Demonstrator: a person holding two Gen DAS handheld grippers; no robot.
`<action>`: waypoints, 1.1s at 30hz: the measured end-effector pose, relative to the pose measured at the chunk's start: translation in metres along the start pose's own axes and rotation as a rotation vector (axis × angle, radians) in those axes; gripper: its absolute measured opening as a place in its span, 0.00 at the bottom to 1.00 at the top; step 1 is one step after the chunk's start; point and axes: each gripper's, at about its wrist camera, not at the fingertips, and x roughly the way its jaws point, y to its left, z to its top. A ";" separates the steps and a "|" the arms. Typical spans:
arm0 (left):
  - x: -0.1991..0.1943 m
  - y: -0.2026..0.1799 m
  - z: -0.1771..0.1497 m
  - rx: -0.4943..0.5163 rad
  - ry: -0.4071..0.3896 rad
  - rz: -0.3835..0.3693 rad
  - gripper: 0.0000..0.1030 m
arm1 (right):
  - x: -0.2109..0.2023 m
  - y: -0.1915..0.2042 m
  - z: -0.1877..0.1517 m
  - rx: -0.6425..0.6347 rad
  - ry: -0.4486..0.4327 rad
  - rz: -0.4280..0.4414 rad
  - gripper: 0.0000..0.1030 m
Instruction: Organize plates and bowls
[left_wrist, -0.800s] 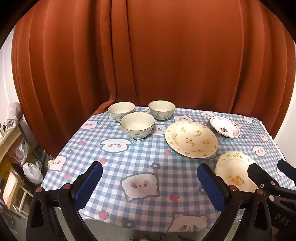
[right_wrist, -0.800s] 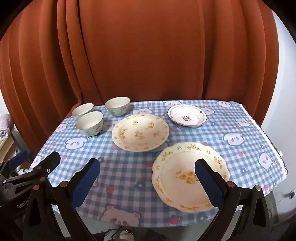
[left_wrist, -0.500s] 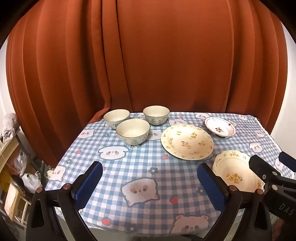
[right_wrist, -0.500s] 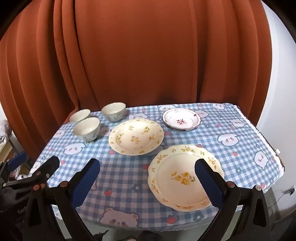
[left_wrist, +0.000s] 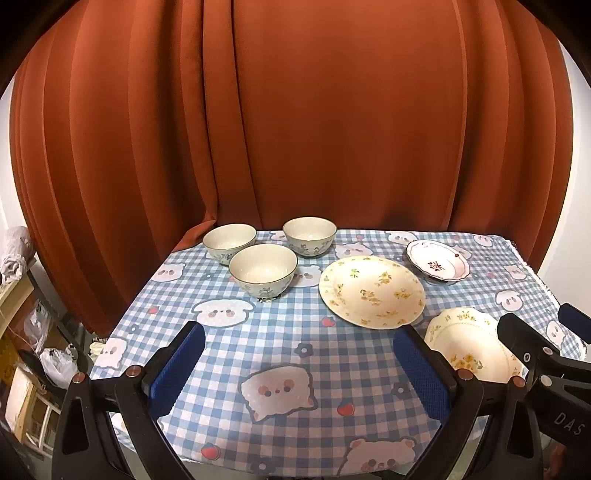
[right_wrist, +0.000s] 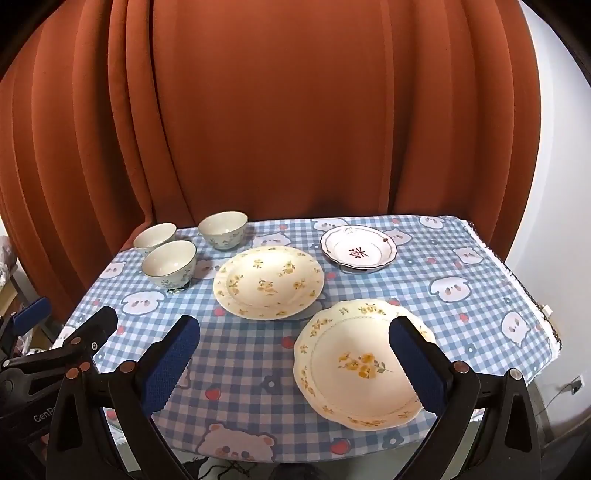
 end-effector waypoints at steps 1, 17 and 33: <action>0.001 -0.001 0.000 0.002 0.000 0.000 1.00 | 0.000 0.000 0.000 0.000 0.001 -0.003 1.00; -0.001 -0.002 0.015 -0.039 0.063 0.008 0.99 | 0.000 -0.004 0.010 0.037 0.038 0.013 1.00; 0.000 -0.004 0.014 -0.042 0.087 0.013 0.98 | 0.000 -0.004 0.012 0.024 0.056 -0.005 1.00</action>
